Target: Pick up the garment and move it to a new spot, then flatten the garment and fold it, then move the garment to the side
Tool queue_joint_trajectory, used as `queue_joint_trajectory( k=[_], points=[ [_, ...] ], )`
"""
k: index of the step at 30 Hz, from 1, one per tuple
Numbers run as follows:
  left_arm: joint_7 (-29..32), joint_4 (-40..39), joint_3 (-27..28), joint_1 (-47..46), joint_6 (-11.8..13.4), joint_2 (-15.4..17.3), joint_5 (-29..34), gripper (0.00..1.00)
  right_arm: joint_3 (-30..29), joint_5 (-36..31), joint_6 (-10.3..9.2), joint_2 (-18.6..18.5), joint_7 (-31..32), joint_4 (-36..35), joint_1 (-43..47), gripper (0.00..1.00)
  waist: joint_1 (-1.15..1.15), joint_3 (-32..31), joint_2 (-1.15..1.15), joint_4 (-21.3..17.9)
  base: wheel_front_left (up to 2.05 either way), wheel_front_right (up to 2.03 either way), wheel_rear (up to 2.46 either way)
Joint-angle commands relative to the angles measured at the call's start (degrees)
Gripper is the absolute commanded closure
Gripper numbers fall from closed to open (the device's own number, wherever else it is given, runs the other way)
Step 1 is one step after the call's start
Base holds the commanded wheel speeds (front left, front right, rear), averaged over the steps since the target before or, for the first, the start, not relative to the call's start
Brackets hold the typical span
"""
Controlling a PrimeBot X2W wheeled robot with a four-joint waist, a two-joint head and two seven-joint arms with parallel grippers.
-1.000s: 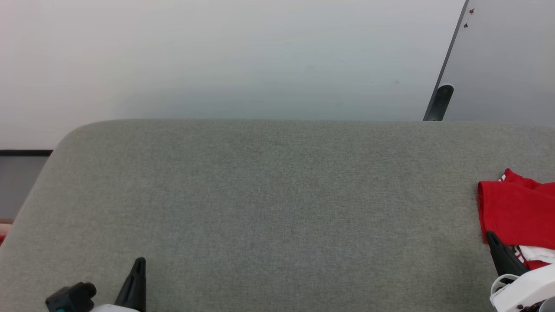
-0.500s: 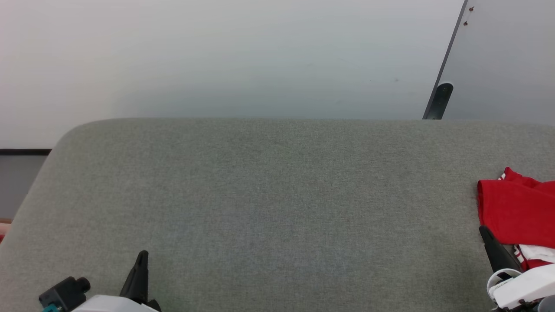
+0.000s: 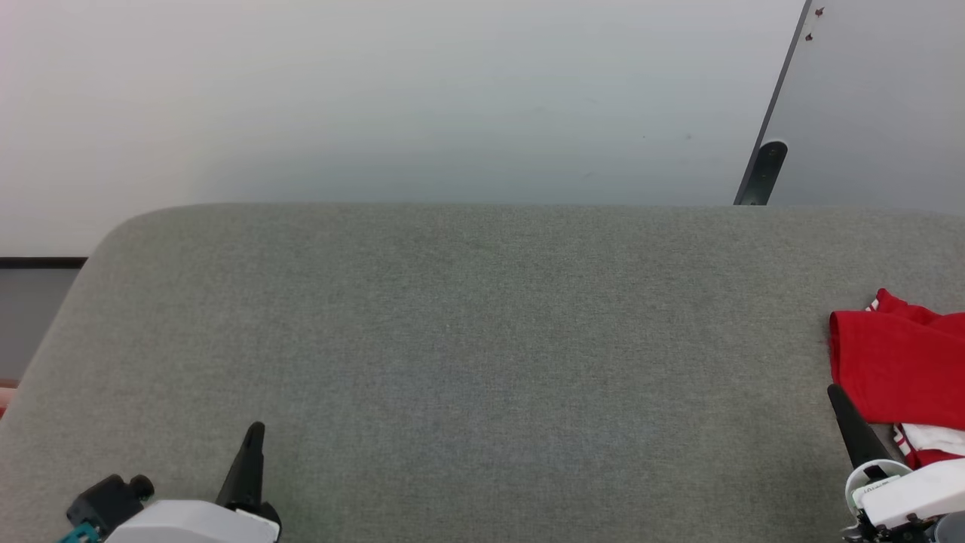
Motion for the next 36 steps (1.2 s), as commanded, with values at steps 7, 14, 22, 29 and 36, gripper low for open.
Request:
queue_joint_trajectory(
  k=[7,14,22,29,36],
  points=[
    [1.2,0.1,1.4,-1.9,-1.1,-0.9,-4.4,1.00,0.0,4.5,-0.01,0.5,-0.7,0.1,-1.7,1.00,0.00,0.1,0.00,-0.1,0.00,0.00,0.00],
    [2.2,0.5,2.3,-2.4,-1.8,-1.9,-7.8,1.00,0.1,8.1,-0.01,1.1,-1.0,0.6,-2.0,1.00,0.00,0.3,0.00,-0.1,0.00,0.00,0.00],
    [3.3,1.0,3.2,-3.2,-2.4,-3.0,-11.6,1.00,0.1,12.0,-0.01,1.8,-1.4,1.2,-2.1,1.00,0.00,0.5,0.00,-0.2,0.00,0.00,0.00],
    [4.2,1.5,4.0,-3.7,-3.1,-3.9,-14.6,1.00,0.1,15.1,-0.01,2.3,-1.7,1.7,-2.5,1.00,0.00,0.6,0.00,-0.3,0.00,0.00,0.00],
    [5.0,1.8,4.6,-4.3,-3.6,-4.7,-17.0,1.00,0.1,17.7,-0.02,2.7,-2.0,2.1,-2.7,1.00,0.00,0.7,0.00,-0.3,0.00,0.00,0.00]
  ],
)
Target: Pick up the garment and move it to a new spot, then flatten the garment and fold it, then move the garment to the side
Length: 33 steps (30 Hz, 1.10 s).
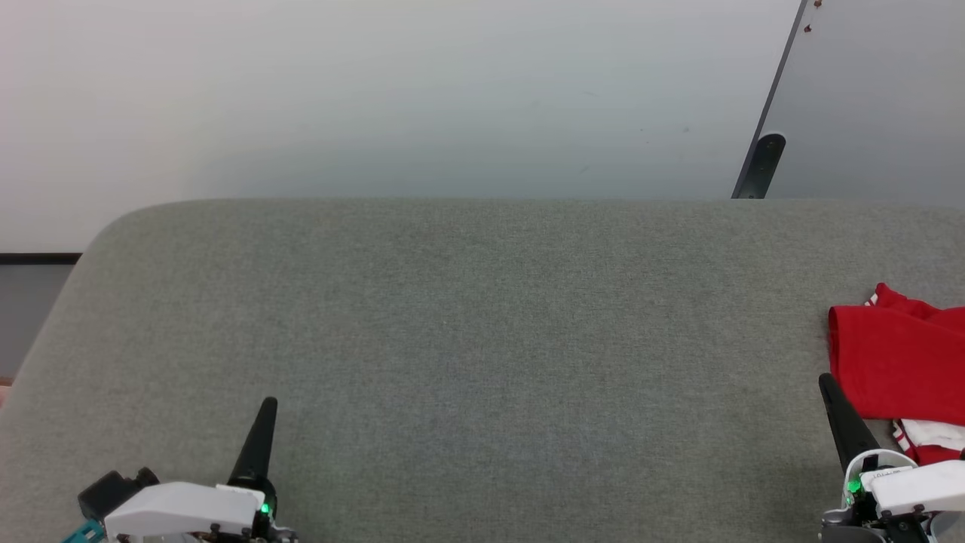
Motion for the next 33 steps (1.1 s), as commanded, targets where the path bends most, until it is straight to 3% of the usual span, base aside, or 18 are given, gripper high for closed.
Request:
queue_joint_trajectory(
  k=[1,33],
  points=[
    [0.5,0.0,0.6,-1.1,-0.6,-0.3,-1.4,1.00,0.1,1.5,-0.01,0.1,-0.3,0.0,-1.2,1.00,0.00,0.0,0.00,0.0,0.00,0.00,0.00],
    [3.8,1.5,3.3,-3.1,-2.7,-3.6,-12.1,1.00,0.2,12.7,-0.02,2.0,-1.5,1.7,-2.0,1.00,0.00,0.7,0.00,-0.3,0.00,0.00,0.00]
  ],
)
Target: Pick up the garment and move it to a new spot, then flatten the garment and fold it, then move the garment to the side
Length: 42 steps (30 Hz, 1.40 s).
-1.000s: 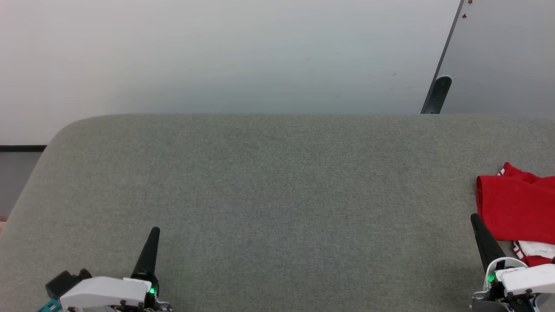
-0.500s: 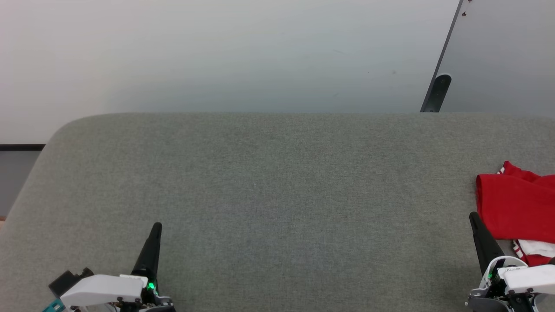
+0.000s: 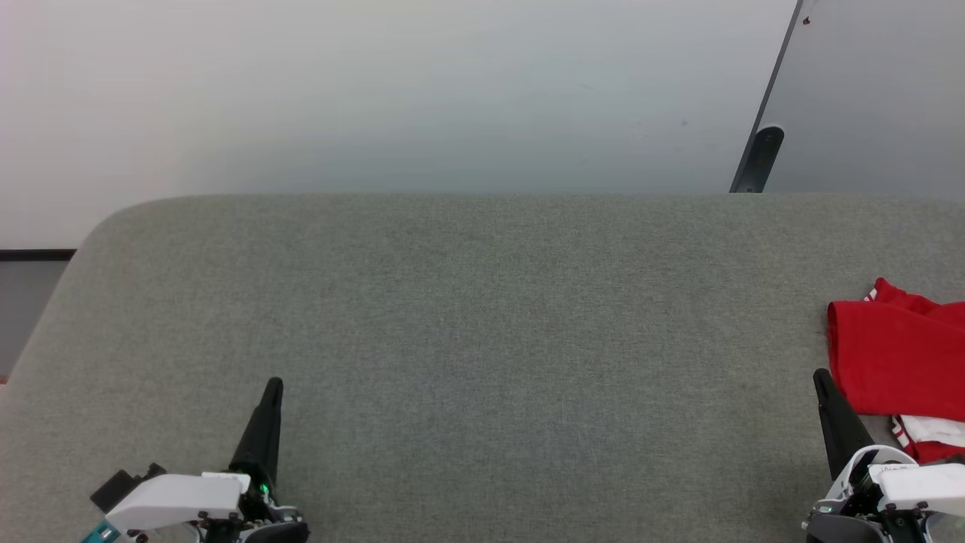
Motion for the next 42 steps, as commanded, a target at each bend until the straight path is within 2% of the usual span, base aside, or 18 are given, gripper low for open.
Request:
queue_joint_trajectory(
  k=[1,9,42],
  points=[
    [0.4,0.1,0.3,-0.6,-0.5,-0.3,-1.0,1.00,0.2,1.2,-0.02,0.2,-0.3,0.1,-0.9,1.00,0.00,0.0,0.00,0.0,0.00,0.00,0.00],
    [1.1,0.5,1.0,-1.1,-1.0,-1.0,-3.3,1.00,0.2,3.6,-0.01,0.7,-0.5,0.5,-1.2,1.00,0.00,0.2,0.00,-0.1,0.00,0.00,0.00],
    [1.1,0.4,1.0,-1.1,-0.9,-1.0,-3.1,1.00,0.2,3.5,0.00,0.6,-0.6,0.5,-0.8,1.00,0.00,0.2,0.00,-0.1,0.00,0.00,0.00]
  ],
)
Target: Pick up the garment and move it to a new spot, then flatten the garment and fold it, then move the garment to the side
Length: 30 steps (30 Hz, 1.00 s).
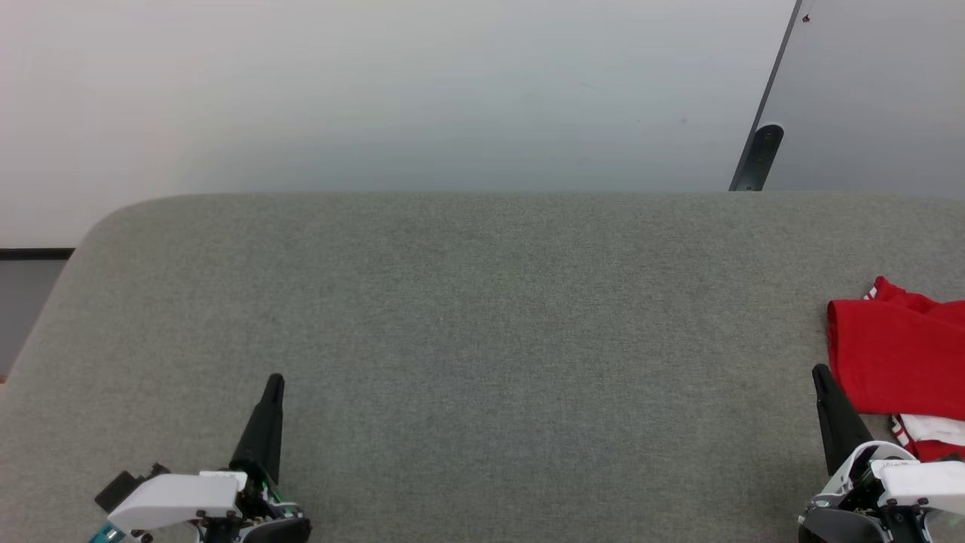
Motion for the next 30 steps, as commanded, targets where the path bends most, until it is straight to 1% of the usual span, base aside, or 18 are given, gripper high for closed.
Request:
queue_joint_trajectory(
  k=[1,30],
  points=[
    [0.1,0.1,0.2,-0.6,-0.3,0.0,-0.1,1.00,0.2,0.3,0.02,0.2,-0.1,0.0,-0.1,1.00,0.00,0.0,0.00,0.0,0.00,0.00,0.00],
    [0.2,0.1,0.2,-0.6,-0.3,0.0,-0.1,1.00,0.2,0.3,0.02,0.2,-0.1,0.0,-0.1,1.00,0.00,0.0,0.00,0.0,0.00,0.00,0.00]
  ],
)
